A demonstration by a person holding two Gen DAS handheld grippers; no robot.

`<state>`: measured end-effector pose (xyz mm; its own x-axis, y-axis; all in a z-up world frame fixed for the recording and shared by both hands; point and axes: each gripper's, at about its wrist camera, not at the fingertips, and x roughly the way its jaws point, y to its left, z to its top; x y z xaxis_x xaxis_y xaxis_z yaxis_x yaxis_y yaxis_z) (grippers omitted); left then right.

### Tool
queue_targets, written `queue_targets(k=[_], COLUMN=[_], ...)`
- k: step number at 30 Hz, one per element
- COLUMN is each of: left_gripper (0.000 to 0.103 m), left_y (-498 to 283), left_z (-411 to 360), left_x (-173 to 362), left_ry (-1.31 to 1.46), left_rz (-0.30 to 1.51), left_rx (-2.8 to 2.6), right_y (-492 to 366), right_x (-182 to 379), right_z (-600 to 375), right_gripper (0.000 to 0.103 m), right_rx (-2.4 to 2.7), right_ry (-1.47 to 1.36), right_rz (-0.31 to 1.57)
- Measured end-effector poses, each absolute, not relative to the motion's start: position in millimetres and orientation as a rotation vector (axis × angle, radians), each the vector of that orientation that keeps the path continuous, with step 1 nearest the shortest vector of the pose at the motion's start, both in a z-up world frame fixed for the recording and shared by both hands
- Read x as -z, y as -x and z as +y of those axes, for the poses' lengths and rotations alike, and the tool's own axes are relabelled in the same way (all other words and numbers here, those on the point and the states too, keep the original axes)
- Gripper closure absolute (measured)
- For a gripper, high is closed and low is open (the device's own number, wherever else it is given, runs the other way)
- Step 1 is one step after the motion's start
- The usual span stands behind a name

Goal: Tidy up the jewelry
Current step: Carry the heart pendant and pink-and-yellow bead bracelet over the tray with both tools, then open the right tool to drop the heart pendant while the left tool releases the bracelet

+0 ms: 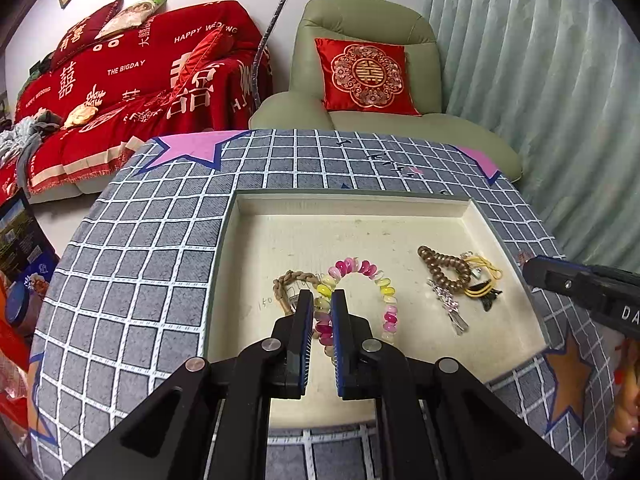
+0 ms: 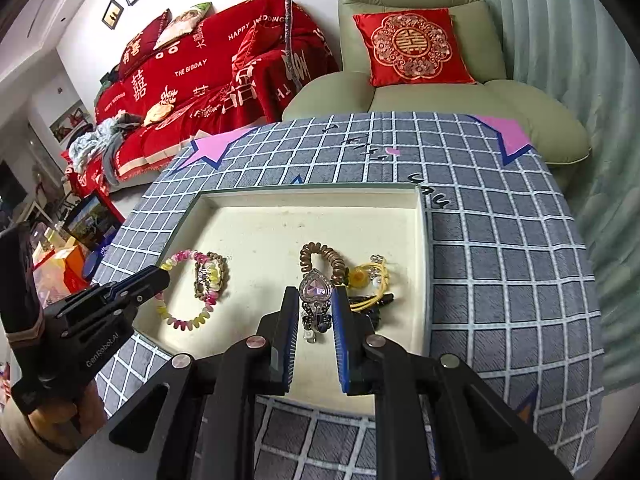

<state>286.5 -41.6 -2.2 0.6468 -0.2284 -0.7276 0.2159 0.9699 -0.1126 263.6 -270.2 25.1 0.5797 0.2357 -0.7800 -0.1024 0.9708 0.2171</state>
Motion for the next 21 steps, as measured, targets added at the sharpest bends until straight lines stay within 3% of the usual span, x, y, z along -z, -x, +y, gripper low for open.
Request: queue_targets(k=[21], left_gripper=[0.084], left_y=[-297.9], left_z=[-62.9], left_x=[38.6], left_ry=[-0.100], left_rz=[0.881], left_rx=[0.208], right_y=[-283.3], right_x=[32.3], right_z=[-261.7], right_gripper=[0.085], right_rx=[-0.186], right_ry=[-0.184], right_rz=[1.040])
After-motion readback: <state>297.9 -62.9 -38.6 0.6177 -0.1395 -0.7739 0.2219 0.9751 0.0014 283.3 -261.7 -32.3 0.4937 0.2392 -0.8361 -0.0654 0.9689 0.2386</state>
